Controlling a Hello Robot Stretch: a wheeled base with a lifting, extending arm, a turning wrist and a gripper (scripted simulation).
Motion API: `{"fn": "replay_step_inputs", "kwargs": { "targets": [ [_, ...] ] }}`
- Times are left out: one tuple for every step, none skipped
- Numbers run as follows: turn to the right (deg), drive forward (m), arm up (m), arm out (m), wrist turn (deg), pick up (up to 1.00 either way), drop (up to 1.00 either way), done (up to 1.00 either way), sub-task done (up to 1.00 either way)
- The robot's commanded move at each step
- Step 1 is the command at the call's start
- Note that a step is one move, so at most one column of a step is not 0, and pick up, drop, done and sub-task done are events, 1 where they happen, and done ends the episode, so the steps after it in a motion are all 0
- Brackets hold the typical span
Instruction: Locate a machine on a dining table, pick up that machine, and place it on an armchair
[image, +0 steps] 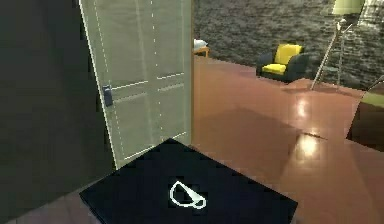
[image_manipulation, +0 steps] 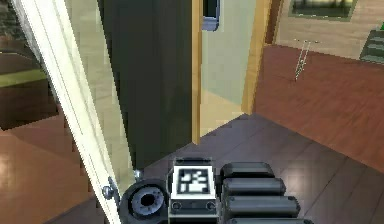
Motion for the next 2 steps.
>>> {"fn": "replay_step_inputs", "kwargs": {
  "targets": [
    [0.0,0.35,0.0,0.0,0.0,0.0,0.0,0.0,0.0],
    [18.0,0.0,0.0,0.0,0.0,0.0,0.0,0.0,0.0]
  ]
}}
